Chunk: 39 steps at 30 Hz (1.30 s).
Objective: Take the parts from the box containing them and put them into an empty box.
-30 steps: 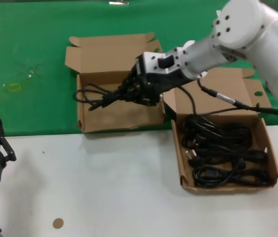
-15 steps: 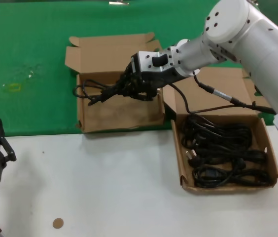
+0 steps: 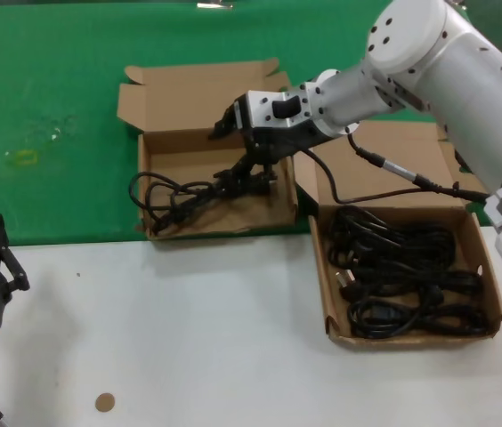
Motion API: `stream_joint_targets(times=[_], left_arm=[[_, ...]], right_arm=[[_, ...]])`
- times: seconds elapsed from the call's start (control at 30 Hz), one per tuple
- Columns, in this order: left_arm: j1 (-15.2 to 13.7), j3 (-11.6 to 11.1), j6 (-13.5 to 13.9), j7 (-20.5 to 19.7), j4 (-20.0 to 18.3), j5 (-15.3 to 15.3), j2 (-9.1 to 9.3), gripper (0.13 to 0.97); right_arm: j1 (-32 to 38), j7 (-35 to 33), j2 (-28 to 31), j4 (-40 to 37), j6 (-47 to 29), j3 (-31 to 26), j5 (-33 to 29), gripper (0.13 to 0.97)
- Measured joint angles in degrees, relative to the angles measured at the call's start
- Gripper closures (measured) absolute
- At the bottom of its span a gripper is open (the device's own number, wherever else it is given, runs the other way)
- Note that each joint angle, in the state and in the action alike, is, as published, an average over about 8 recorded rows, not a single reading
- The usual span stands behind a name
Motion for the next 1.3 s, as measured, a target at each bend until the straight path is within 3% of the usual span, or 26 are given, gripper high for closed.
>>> stream_joint_targets(times=[0.17,0.47,0.73,0.83,1.03,1.3], left_arm=[[0.00,0.00,0.00,0.00,0.00,0.00,0.00,0.953],[0.00,0.00,0.00,0.00,0.00,0.00,0.00,0.953],[0.00,0.00,0.00,0.00,0.00,0.00,0.00,0.947],[0.00,0.00,0.00,0.00,0.00,0.00,0.00,0.943],[0.00,0.00,0.00,0.00,0.00,0.00,0.00,0.896],[0.00,0.00,0.00,0.00,0.00,0.00,0.00,0.849]], right_arm=[[0.17,0.08,-0.06,0.20,-0.02,0.02,-0.03,0.727],[-0.55,2.04,1.07,3.87,-0.68,-0.10,-0.21,0.555],[-0.78,2.37,1.27,4.52,-0.74,-0.10,-0.22,0.347],[-1.50,2.57,1.38,5.15,-0.27,0.20,0.04,0.312],[-5.36,3.68,1.99,8.65,2.34,1.85,1.53,0.206],[-13.05,5.89,3.20,15.59,7.54,5.14,4.49,0.171]])
